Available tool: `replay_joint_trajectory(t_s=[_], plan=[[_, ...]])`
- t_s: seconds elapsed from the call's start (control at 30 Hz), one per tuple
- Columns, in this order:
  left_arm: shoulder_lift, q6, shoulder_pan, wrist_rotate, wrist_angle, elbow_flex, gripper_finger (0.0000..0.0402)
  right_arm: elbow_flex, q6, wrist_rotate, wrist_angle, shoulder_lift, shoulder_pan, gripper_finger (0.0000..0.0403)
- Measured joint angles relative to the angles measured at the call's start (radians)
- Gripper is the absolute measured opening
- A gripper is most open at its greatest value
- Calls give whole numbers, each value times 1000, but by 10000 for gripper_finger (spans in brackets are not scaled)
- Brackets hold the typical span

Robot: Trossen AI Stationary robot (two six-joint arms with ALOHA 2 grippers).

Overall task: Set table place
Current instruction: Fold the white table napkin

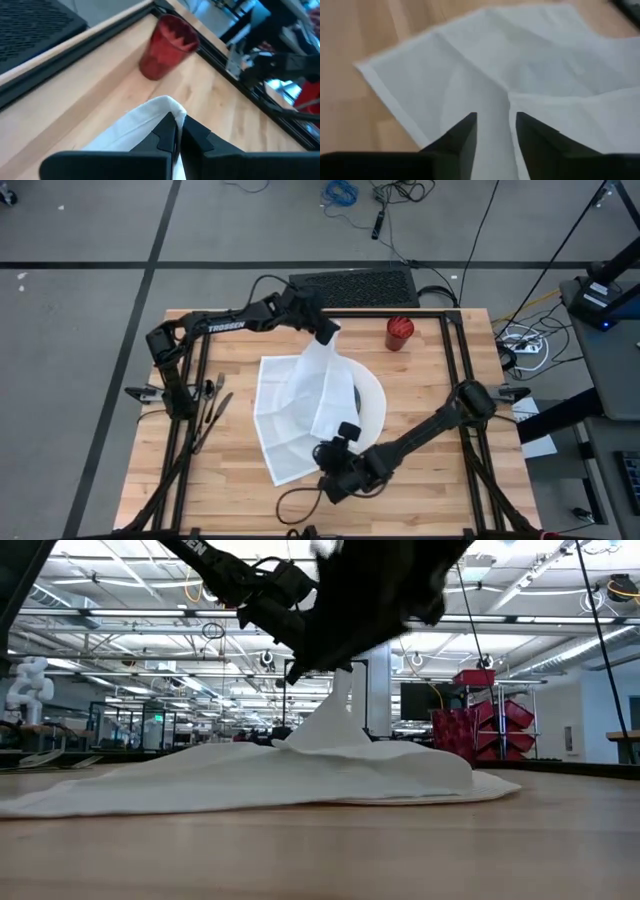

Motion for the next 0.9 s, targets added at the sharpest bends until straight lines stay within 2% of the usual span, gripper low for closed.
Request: replay_joint_trajectory(t_s=[0.07, 0.17, 0.53, 0.7, 0.9], plan=[[0, 14, -7, 31, 4, 0, 0, 0, -55, -33, 51, 34, -24, 137], [0, 30, -14, 56, 4, 0, 0, 0, -125, -12, 120, 77, -54, 141], [0, 60, -25, 60, 4, 0, 0, -1, -117, -34, 117, 115, -136, 136], [0, 76, -26, 60, -3, 0, 0, -1, -66, -36, 74, 116, -139, 103], [0, 74, -29, 60, 4, 0, 0, -1, -13, -41, 43, 116, -137, 29]])
